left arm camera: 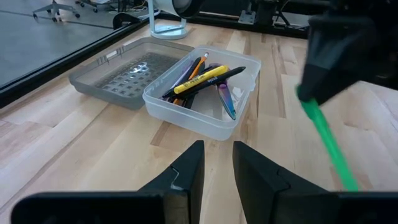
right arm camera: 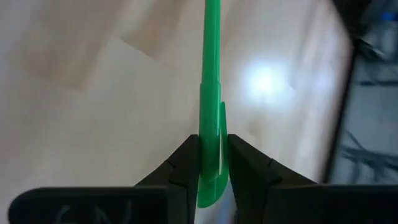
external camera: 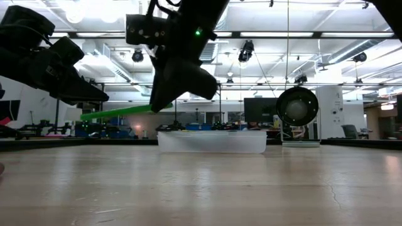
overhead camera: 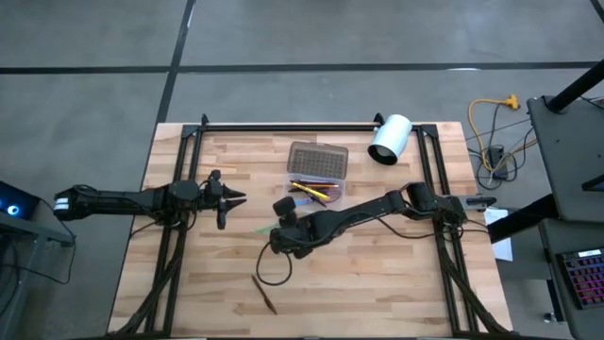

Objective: Pick & place school supplies into a supply box
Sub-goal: Put the green pen into the supply box

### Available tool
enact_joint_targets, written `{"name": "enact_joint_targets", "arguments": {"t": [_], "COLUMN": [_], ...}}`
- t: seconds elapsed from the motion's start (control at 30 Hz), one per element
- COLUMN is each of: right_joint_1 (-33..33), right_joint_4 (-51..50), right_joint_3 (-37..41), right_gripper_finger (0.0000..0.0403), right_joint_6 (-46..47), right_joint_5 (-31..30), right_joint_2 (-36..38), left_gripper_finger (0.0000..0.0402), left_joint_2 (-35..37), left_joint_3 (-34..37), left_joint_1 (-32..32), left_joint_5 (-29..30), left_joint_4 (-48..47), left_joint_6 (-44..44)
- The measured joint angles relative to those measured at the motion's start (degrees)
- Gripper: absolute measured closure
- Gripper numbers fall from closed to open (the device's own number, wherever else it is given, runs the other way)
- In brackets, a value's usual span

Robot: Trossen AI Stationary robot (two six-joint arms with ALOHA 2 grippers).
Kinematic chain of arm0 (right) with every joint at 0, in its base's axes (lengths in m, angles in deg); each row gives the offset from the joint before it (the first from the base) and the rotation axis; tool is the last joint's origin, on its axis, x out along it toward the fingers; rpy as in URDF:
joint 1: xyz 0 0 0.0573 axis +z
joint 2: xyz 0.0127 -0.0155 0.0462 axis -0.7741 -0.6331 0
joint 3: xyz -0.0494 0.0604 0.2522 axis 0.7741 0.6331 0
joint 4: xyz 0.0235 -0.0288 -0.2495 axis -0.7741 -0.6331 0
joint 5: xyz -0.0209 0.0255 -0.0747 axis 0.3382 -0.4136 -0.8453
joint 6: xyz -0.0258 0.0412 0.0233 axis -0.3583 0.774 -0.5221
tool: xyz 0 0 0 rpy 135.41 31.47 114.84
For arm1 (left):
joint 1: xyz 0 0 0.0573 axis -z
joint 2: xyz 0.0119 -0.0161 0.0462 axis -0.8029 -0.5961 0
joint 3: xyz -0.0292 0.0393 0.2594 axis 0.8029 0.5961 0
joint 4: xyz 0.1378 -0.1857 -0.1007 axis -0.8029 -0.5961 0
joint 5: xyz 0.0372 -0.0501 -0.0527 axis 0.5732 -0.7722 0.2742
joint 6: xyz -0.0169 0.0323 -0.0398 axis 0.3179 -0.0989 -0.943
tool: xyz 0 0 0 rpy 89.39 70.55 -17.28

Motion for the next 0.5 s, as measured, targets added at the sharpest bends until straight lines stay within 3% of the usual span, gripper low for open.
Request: {"name": "enact_joint_targets", "arguments": {"t": [0.17,0.5], "right_joint_1": [-0.09,-0.58], "right_joint_4": [-1.49,-3.16], "right_joint_3": [0.0,0.0], "right_gripper_finger": [0.034,0.034], "right_joint_6": [1.71,6.53], "right_joint_5": [-9.36,-21.6], "right_joint_2": [0.02,0.02], "left_gripper_finger": [0.0332,0.0332], "left_joint_2": [0.0,0.0], "left_joint_3": [0.0,0.0], "left_joint_1": [0.01,0.0], "left_joint_5": [0.0,0.0], "left_joint_4": [0.0,0.0], "left_joint_6": [0.01,0.02]}}
